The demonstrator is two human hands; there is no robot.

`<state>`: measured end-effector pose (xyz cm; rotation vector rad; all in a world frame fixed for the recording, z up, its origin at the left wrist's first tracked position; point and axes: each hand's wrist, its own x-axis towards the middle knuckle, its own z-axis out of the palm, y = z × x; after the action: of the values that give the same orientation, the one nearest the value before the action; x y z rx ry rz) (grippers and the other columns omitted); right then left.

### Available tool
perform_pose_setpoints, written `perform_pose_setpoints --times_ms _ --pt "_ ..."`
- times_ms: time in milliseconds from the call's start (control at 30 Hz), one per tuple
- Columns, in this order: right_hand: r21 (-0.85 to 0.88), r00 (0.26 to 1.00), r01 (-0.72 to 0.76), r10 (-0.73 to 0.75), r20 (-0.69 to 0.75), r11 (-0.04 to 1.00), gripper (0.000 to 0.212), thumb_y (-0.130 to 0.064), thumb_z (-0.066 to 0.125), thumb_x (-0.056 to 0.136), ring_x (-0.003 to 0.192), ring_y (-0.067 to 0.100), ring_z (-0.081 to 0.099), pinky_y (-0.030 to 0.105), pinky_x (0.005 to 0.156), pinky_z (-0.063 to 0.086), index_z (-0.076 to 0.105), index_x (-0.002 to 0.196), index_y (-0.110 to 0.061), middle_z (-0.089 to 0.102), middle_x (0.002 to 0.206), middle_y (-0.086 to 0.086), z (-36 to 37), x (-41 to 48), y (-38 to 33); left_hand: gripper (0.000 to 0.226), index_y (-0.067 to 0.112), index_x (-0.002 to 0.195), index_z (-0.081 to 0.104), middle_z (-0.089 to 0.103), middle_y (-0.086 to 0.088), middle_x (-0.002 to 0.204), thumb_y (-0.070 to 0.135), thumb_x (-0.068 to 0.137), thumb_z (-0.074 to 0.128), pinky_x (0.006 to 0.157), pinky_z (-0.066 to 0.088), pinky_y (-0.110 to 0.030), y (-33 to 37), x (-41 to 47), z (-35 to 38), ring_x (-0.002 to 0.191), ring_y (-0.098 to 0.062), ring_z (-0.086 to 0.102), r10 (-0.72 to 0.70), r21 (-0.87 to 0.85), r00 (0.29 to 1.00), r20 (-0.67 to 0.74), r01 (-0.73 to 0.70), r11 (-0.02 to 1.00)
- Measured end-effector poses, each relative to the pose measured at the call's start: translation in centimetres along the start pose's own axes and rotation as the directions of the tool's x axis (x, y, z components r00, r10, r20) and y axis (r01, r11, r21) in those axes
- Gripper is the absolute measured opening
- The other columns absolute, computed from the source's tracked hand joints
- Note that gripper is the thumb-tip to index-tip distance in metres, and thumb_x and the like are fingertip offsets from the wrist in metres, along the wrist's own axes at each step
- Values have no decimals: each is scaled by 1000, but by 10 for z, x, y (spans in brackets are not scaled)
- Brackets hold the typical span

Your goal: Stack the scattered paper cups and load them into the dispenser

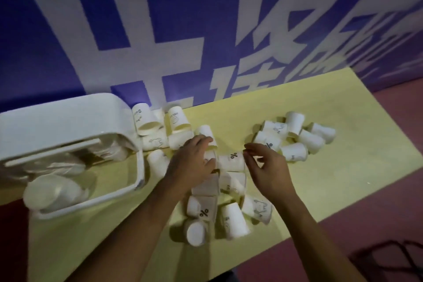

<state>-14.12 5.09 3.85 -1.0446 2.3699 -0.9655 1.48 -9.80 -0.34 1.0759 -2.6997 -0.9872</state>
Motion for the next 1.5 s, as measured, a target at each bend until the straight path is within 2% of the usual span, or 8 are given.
perform_pose_setpoints --times_ms 167,533,767,867,1067,1200,1400,1500 --pt "0 997 -70 70 8 998 22 -24 65 99 97 6 68 31 86 56 73 119 -21 75 106 -10 -50 30 74 69 18 150 43 42 -4 154 46 91 64 110 42 -41 28 64 52 138 -28 41 -62 204 994 96 41 978" --pt "13 985 -166 166 -48 986 16 -18 65 97 93 10 68 28 79 52 74 111 -18 72 96 -12 -121 85 187 69 23 152 37 40 -4 151 47 91 61 100 43 -42 156 196 160 134 -27 41 47 314 975 216 -115 942" --pt "-10 955 -242 236 -180 970 38 -20 69 94 109 21 63 33 90 49 63 130 -11 66 125 3 -146 115 243 70 25 148 38 56 -6 134 39 86 68 96 45 -44 164 243 179 120 -31 54 16 456 948 319 -168 874" --pt "-50 950 -280 268 -163 959 60 -4 75 83 122 30 55 29 95 39 54 139 -4 57 135 14 -154 132 269 71 24 143 41 59 -4 128 42 82 72 93 44 -42 166 248 175 114 -30 58 30 445 959 281 -158 882" --pt "-329 941 -263 316 120 907 106 -10 87 62 136 39 43 51 102 45 36 154 -12 40 156 10 -166 175 320 72 24 122 38 61 -1 114 44 74 87 73 45 -32 165 228 139 98 -22 61 -45 -78 995 90 52 996" --pt "-329 954 -213 269 134 920 83 -17 80 66 124 42 53 54 95 50 49 143 -10 55 142 11 -158 183 327 67 30 131 37 58 8 117 55 83 76 73 48 -21 153 199 120 99 -10 60 -122 -338 991 50 132 932" --pt "-235 981 -191 182 -61 953 69 -5 81 75 103 38 56 36 75 41 46 133 5 54 122 22 -171 175 306 66 33 128 41 61 13 109 67 81 71 64 52 -17 134 169 103 91 0 64 -164 -550 984 -73 98 829" --pt "-200 990 -105 83 -118 974 64 -5 84 74 103 34 54 37 74 43 48 126 1 55 116 16 -180 170 276 71 46 141 38 61 16 123 66 82 72 76 53 -16 127 160 95 104 2 62 -175 -611 980 -92 83 787"
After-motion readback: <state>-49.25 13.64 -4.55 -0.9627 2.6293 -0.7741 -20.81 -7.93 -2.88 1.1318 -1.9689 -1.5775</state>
